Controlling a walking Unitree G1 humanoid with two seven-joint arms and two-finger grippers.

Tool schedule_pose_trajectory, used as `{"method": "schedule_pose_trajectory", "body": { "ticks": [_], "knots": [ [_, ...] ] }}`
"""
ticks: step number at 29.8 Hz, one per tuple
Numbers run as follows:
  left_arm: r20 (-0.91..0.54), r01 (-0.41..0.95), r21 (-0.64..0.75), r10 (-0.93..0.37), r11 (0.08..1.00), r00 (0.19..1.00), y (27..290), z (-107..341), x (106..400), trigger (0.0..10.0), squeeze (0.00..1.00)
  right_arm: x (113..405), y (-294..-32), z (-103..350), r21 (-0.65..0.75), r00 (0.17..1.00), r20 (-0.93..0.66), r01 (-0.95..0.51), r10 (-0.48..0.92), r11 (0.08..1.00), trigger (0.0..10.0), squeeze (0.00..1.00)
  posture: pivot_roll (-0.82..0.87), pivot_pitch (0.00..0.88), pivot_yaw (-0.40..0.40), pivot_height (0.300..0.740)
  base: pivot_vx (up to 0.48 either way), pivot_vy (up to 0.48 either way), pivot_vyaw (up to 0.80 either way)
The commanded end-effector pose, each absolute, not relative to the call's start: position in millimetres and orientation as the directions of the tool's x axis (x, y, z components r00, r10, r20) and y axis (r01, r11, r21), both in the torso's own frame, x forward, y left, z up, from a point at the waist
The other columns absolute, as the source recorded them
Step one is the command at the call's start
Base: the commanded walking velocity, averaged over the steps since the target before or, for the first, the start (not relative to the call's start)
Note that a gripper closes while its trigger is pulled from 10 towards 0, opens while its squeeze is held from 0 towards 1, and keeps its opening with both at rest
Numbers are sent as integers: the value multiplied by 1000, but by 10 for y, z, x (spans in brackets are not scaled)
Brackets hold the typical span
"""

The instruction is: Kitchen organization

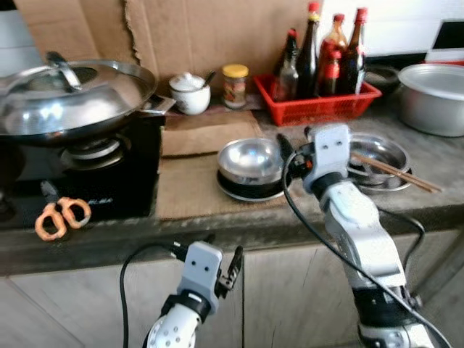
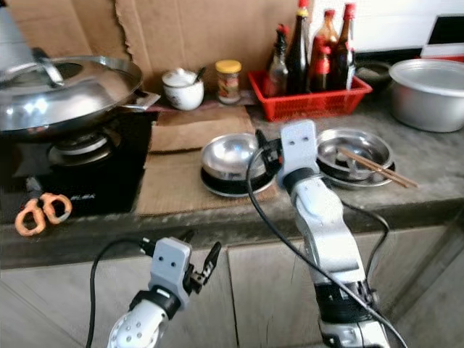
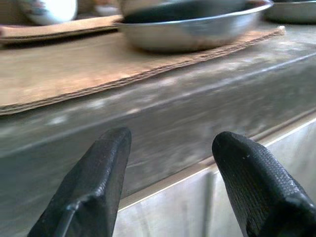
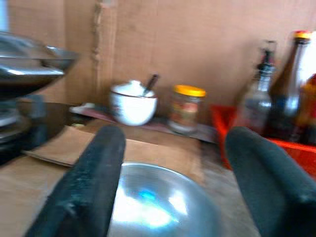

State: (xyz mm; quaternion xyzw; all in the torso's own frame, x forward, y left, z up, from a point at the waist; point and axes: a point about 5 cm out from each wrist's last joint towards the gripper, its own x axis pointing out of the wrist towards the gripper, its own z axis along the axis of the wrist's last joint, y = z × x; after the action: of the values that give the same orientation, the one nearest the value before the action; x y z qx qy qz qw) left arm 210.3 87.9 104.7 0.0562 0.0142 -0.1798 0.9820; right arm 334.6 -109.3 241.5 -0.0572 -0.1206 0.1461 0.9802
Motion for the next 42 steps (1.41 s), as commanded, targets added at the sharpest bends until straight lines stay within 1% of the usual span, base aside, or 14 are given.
{"method": "schedule_pose_trajectory", "body": {
  "ticks": [1,2,3,4,5,9,11,12,14,15,17,18,31,42],
  "knots": [
    [-45,361,106,-358,927,933,862,1051,2092,10000,0,3404,-1137,2439,-129,940,193,-258,280,957,10000,1000,32,0,-23,740,0,0,0],
    [-46,360,106,-357,927,933,859,1051,2091,10000,0,3434,-1124,2472,-112,941,186,-264,281,958,10000,1000,31,0,-24,740,0,0,0],
    [-46,361,106,-358,927,933,857,1049,2090,10000,0,3532,-1113,2528,-115,961,144,-220,236,969,10000,0,32,0,-23,740,0,0,0],
    [-46,361,106,-358,927,933,857,1049,2090,10000,0,3532,-1113,2528,-115,961,144,-220,236,969,10000,0,32,0,-23,740,0,0,0],
    [-47,361,106,-358,926,933,854,1049,2091,10000,0,3600,-1122,2566,-135,977,108,-168,183,976,10000,0,31,0,-27,740,0,0,0],
    [-47,361,106,-358,926,932,854,1050,2092,10000,0,3665,-1105,2628,-93,970,34,-239,243,967,10000,0,31,0,-27,740,0,0,0],
    [-47,361,106,-358,927,933,853,1051,2093,10000,0,3696,-1119,2639,-89,971,-5,-237,237,967,10000,0,31,3,-28,740,0,0,0],
    [-47,360,105,-357,927,933,853,1053,2094,10000,0,3773,-1151,2675,-45,975,-64,-214,211,976,10000,0,31,4,-29,740,0,0,0],
    [-47,358,105,-355,928,934,853,1053,2095,10000,0,3789,-1155,2675,-46,974,-92,-212,208,976,10000,0,35,7,-31,740,0,0,0],
    [-43,352,112,-350,929,936,853,1053,2095,10000,0,3801,-1154,2667,-45,967,-147,-216,207,975,10000,0,36,11,-35,740,0,0,0],
    [-39,348,122,-345,930,938,856,1046,2095,10000,0,3816,-1154,2655,-45,962,-177,-217,206,975,10000,0,37,12,-35,740,0,0,0],
    [-36,343,133,-341,930,939,857,1051,2090,10000,0,3862,-1159,2642,-44,955,-221,-214,199,976,10000,0,39,14,-36,740,0,0,0],
    [-45,345,103,-342,933,939,849,1060,2098,10000,0,3915,-1313,2568,-19,915,-379,-158,139,987,10000,0,29,22,-31,740,0,0,0],
    [-47,344,107,-340,933,939,858,1057,2108,10000,0,3890,-1347,2515,72,852,-479,-200,210,977,10000,0,28,21,-32,740,0,0,0]
  ]
}}
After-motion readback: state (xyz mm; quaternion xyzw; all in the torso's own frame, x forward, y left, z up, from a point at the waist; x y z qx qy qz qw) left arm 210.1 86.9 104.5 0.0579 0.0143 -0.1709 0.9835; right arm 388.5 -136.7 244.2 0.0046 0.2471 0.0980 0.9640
